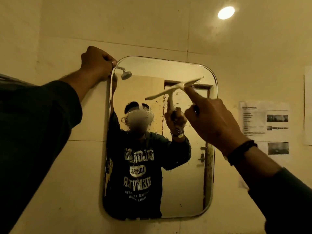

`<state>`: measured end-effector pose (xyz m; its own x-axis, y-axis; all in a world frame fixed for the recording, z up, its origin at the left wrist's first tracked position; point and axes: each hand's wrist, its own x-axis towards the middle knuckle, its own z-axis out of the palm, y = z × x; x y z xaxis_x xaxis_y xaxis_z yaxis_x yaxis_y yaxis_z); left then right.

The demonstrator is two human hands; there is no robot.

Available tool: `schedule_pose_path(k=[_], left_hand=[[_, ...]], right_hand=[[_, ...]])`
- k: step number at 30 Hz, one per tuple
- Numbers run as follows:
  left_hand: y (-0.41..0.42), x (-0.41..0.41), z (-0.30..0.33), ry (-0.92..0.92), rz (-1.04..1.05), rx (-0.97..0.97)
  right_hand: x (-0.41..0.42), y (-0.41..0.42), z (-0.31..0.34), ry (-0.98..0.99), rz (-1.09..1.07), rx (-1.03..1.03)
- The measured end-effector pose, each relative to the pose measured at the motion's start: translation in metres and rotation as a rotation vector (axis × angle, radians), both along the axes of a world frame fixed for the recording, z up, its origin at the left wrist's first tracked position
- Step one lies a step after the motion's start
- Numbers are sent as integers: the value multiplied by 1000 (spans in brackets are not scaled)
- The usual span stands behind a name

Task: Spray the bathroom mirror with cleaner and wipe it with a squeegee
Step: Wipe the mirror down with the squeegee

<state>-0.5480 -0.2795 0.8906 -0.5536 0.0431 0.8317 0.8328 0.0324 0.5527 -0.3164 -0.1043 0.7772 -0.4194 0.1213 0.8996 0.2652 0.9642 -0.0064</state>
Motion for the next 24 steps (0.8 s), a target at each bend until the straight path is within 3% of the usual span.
schedule_pose_path(k=[5, 15, 24], left_hand=[[1, 0, 1, -11, 11, -1], [0, 1, 1, 2, 17, 0], [1, -3, 1, 11, 6, -1]], right_hand=[[19, 6, -28, -50, -25, -29], [-1, -1, 22, 56, -20, -76], [9, -3, -33, -18, -44, -140]])
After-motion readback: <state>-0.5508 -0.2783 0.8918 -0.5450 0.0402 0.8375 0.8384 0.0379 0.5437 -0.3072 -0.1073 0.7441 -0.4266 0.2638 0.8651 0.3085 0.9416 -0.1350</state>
